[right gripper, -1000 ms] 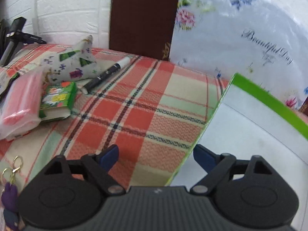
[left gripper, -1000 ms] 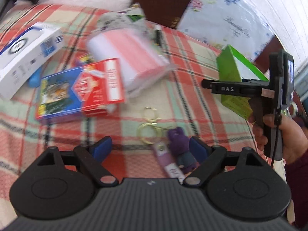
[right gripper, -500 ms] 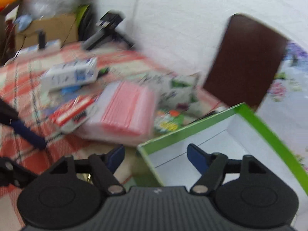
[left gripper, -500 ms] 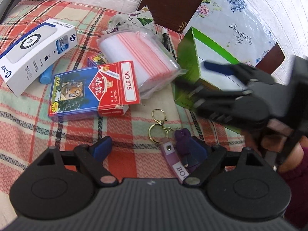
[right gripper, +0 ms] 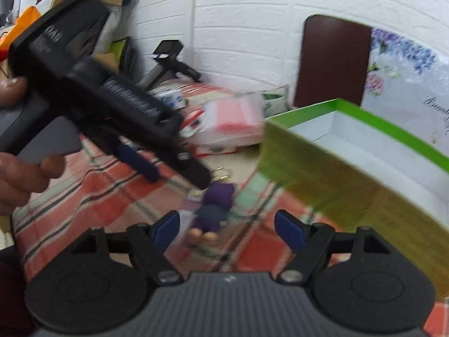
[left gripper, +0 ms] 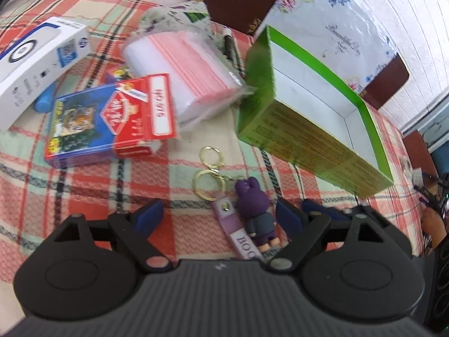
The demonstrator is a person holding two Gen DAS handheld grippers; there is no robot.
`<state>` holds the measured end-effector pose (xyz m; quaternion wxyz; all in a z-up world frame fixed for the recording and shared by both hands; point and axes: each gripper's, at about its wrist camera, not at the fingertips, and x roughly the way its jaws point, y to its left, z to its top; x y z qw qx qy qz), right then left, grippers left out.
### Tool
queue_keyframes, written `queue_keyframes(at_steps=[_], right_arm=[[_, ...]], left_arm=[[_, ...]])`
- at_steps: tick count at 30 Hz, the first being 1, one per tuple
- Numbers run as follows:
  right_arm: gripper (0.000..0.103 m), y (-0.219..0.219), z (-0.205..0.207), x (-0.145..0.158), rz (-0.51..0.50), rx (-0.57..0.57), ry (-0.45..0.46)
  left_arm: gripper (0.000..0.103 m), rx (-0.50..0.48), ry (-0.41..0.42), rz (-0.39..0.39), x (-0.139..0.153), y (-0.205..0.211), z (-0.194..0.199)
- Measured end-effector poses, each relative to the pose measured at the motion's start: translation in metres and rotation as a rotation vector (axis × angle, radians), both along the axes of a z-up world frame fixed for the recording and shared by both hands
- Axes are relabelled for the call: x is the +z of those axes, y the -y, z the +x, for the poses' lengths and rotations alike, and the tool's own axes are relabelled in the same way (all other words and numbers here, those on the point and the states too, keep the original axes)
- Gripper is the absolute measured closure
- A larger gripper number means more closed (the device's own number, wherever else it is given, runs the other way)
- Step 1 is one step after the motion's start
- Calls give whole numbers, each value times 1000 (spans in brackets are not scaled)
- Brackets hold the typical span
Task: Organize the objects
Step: 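Grasp the purple keychain by its strap with the left tool and lift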
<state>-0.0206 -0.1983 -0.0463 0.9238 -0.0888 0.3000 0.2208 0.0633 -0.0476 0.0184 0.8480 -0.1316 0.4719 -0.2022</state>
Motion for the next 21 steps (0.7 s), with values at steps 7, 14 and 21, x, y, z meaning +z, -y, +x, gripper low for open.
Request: queue_keyframes(at_steps=[7,14,21], right_arm=[[59,-22,17,-9,-14,-38,-42],[79,-6,16,27,19,-108,100],[89,23,38,67,73,-217,221]], left_arm=[[55,-87,127,99,-2,27,-13],[102,-161,243,3,46,35,-7],[101,-199,377,-60,98,58,16]])
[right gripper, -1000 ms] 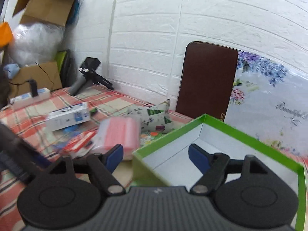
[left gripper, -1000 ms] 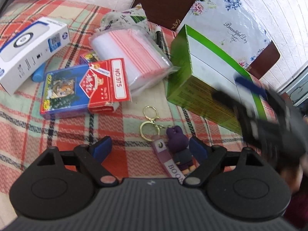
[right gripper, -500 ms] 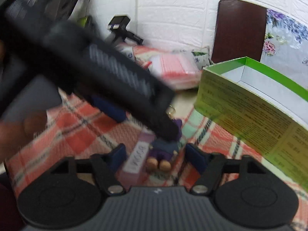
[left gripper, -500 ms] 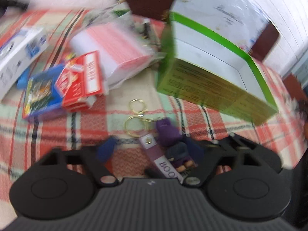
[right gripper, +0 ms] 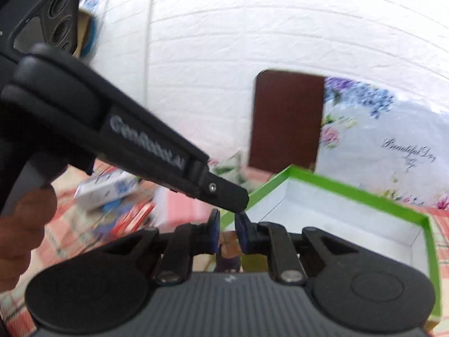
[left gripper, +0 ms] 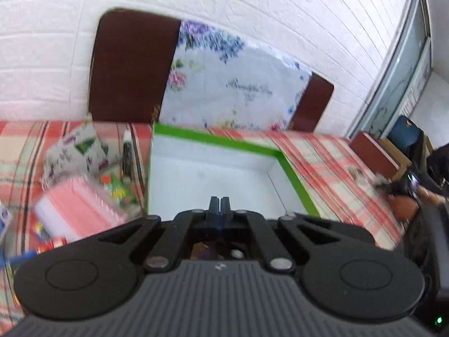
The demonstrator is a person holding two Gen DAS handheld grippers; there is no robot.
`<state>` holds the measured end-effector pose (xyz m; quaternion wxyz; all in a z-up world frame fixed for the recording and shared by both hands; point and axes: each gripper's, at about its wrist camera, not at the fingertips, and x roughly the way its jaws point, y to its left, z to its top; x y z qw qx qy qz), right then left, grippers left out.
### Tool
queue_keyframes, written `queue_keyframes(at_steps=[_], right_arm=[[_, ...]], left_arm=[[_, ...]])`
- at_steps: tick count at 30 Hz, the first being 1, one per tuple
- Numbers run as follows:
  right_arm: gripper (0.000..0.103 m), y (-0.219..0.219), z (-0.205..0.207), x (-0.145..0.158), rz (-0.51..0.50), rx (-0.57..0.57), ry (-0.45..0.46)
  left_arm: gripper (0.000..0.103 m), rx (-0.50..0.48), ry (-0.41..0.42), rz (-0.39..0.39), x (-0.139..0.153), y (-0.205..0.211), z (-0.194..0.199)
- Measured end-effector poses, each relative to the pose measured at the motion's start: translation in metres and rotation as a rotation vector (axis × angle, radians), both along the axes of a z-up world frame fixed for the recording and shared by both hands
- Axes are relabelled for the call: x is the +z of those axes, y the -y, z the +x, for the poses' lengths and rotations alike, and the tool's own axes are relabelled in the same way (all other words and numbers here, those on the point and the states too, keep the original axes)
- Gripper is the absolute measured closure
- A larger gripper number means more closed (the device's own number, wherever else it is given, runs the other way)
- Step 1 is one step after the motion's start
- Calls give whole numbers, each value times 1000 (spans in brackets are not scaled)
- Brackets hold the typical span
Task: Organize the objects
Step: 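Grasp the purple keychain by its strap with the left tool and lift, then lower the keychain into the green box and open the left tool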
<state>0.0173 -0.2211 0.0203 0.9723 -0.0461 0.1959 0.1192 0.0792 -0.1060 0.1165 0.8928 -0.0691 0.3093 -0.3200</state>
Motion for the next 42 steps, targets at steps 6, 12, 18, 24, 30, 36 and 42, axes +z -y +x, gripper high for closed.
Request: queue_keyframes(at_steps=[6,12,18,24,30,36,42], right_arm=[[99,14,0,12,-71,-42,118],[99,42,31,44,-5,-60,137],[89,46,-9,11,31,13,40],[57,34,-47,-48,-101,18,-121],[58,44,-28,-76,-92,-23,-236],[82,32,-39,-48,-46,8,-145],[82,28,-45,-2,-35,-32,47]], left_arm=[[101,67,-49,-24,-5,-12,20],[97,70,-32,-13,7,-5,28],[74,9,-65,117,-27,-8,3],[48,-43,-186,260,-86,-3,-19],[85,-93,-101,379,-104,19,-32],[85,-106,-69,229,-71,9,-35],[91,-108,100,131,-13,8,-33]])
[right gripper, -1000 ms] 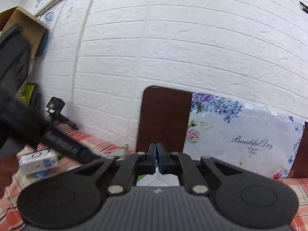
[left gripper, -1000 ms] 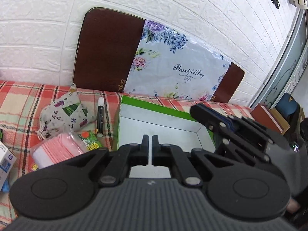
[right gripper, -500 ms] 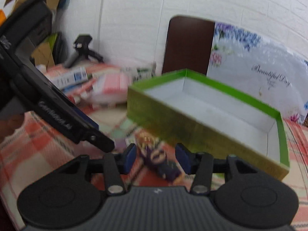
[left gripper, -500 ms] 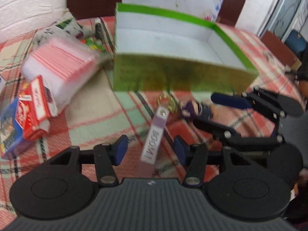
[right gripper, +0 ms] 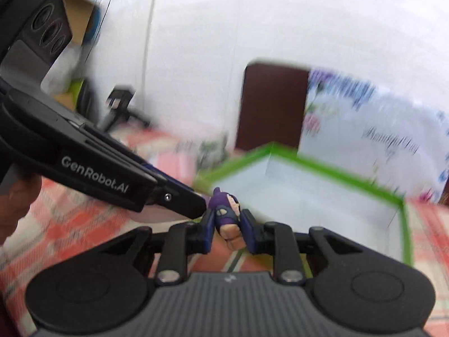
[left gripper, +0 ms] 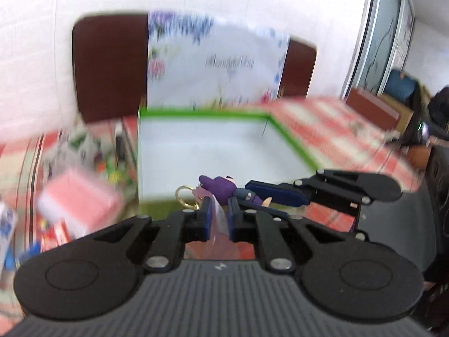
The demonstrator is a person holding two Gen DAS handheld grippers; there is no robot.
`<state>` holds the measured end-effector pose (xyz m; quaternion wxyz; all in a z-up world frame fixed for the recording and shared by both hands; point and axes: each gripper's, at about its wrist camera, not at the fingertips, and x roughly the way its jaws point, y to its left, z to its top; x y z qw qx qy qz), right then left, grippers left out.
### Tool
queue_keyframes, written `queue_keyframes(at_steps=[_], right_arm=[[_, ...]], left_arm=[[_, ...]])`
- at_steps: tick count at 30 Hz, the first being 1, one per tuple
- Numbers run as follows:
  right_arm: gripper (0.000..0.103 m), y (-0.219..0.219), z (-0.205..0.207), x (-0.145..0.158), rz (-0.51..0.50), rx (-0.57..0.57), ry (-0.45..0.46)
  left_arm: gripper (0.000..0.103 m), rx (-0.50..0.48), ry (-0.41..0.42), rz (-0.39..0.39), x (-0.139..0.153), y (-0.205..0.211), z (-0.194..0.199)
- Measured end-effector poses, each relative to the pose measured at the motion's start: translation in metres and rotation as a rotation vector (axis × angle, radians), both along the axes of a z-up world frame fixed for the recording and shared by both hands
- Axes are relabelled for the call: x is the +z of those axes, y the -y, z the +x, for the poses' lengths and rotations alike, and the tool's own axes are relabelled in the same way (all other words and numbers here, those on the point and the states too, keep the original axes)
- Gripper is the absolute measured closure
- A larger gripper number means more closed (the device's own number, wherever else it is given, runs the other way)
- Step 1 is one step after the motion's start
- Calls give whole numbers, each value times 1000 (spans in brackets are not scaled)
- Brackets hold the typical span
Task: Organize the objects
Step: 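Lower the keychain into the green box and open the left tool, then move the left tool to the blue-and-red card deck and grasp it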
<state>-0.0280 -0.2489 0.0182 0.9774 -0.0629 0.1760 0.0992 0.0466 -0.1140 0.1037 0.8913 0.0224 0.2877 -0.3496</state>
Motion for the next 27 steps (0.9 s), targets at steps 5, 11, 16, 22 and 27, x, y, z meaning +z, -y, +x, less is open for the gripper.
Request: queue_keyframes(at_steps=[5,11,16,22,27], right_arm=[[81,9,26,26,-35,-88,119],[60,16,52,8,-31,-200,55],[60,-3,15,-5,-20,-129,39],[59,-52,-5,-19,-54,25,-36],[57,-82,-11,-27,-52,104,-105]], left_arm=[[92,20,81,-64,31,22,31],[86,144,19,48,-5,36,55],[86,166,-4,75,-27,4,26],[76,216,-23,93,-38,-39,1],[73,298,-62,94,-51,-80,-8]])
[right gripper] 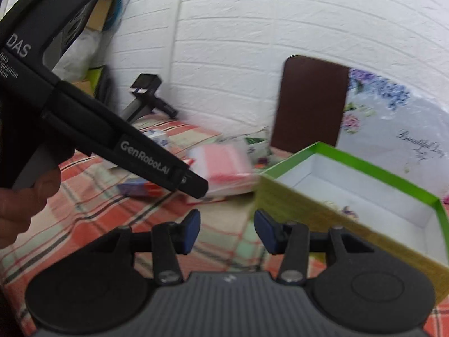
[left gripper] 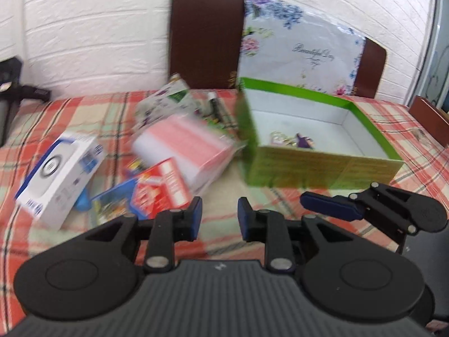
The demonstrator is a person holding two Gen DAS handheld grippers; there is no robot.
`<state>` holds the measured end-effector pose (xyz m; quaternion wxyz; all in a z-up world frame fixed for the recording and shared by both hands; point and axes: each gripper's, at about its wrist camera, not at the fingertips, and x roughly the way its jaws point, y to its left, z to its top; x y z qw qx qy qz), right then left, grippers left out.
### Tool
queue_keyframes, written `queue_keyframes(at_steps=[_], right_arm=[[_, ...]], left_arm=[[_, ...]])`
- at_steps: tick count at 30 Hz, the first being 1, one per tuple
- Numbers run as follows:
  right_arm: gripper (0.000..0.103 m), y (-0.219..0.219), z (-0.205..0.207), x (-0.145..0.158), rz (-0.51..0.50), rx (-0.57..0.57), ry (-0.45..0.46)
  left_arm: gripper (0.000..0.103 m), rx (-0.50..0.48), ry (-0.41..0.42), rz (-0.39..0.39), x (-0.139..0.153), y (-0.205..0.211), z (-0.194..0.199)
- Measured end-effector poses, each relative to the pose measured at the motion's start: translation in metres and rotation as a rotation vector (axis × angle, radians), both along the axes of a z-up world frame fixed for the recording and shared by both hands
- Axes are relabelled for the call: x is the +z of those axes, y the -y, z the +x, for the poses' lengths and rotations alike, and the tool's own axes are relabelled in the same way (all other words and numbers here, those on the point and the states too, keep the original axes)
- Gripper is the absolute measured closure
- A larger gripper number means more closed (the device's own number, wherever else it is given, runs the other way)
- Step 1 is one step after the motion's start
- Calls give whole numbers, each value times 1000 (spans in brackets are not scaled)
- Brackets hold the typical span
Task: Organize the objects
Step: 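Move the left tool to the blue-and-red card deck and grasp it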
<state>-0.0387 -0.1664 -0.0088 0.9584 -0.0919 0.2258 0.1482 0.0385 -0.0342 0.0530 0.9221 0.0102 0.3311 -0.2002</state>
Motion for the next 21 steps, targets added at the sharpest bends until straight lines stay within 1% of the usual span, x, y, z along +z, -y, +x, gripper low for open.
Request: queue_keyframes(at_steps=[3,8,12,14,18,21], right_arm=[[56,-11,2,-1,2,23,-29],[55,-23,14,-2,10,40,-81],[54,-30,19,-2,-4,48,-89],[52,-34,22,-1,-17,56,-83],[50,-38,32,2,-31,67,-75],[48,-39,42,4,-22,70,-79]], left_arm=[[73,61,-33,-18,-7,-29,-2],[69,149,-67,-63,-15,-70,-2],[68,188,-76,-75,-18,-89,-1],[66,195,-80,-86,-19,-94,1],[58,201,-78,-108,-18,-98,4],[49,194,-86,-140,-15,-99,10]])
